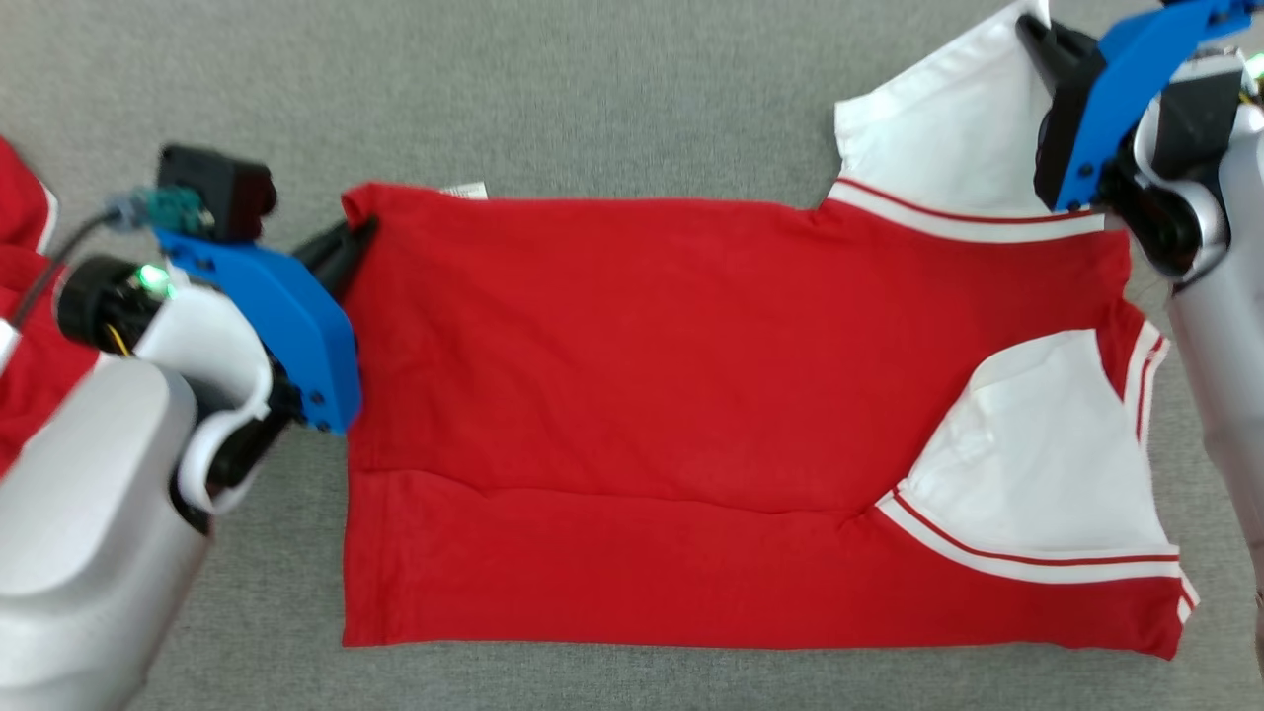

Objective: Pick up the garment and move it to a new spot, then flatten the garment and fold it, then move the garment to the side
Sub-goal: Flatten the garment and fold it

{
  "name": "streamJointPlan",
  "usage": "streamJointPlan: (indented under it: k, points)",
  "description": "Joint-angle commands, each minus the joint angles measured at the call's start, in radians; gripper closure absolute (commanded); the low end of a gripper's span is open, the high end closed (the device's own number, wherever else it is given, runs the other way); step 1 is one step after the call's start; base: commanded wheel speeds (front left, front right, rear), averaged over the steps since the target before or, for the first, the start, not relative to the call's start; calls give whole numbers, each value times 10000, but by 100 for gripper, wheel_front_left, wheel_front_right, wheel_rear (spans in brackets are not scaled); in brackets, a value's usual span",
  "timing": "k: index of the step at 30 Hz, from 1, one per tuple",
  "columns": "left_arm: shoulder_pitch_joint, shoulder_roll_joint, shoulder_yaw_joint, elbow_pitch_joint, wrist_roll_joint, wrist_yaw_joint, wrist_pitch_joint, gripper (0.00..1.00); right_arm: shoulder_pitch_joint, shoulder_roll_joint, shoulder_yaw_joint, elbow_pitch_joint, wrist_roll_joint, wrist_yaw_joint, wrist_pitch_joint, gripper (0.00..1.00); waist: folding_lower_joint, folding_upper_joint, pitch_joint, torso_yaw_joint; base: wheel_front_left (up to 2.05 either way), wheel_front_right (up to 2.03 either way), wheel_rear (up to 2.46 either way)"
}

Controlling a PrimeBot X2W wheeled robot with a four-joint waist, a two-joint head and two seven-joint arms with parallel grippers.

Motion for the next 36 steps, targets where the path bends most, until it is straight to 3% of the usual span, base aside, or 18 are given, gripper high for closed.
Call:
streamJointPlan:
  k: [1,9,16,22,32,33,34,35,36]
  points:
    - [230,-58,-81,34,-18,-96,-226,100,353,-180,68,-243,344,-3,-126,100,-2,0,-386,-186,0,0,0]
    - [1488,117,-710,-22,338,-508,-2181,100,2869,-1135,331,-2622,2037,-1,128,100,-2,0,-1461,-242,0,0,0]
    - [2176,740,-1495,484,903,-622,-3927,100,5312,-1512,-675,-4648,2564,-1,770,100,-2,0,-1802,-266,0,0,0]
    - [2031,972,-2104,1331,1671,-626,-4900,100,7094,-1179,-1595,-6330,2536,-1,1770,100,-2,0,-1890,-327,0,0,0]
    - [1650,706,-2482,2647,2155,-575,-5882,100,9334,-95,-2603,-8629,2127,-1,3131,100,-2,0,-1889,-546,0,0,0]
    - [1655,685,-2508,2742,2214,-551,-5947,73,9491,9,-2645,-8776,2111,-1,3243,100,-2,0,-1893,-565,0,0,0]
    - [1689,652,-2540,2819,2246,-515,-5996,65,9638,96,-2696,-8881,2085,-1,3367,100,-2,0,-1905,-580,0,0,0]
    - [1734,626,-2550,2879,2259,-477,-6043,39,9771,158,-2751,-8964,2029,-1,3483,100,-2,0,-1924,-594,0,0,0]
    - [1734,626,-2550,2879,2259,-477,-6043,39,9771,158,-2751,-8964,2029,-1,3483,100,-2,0,-1924,-594,0,0,0]
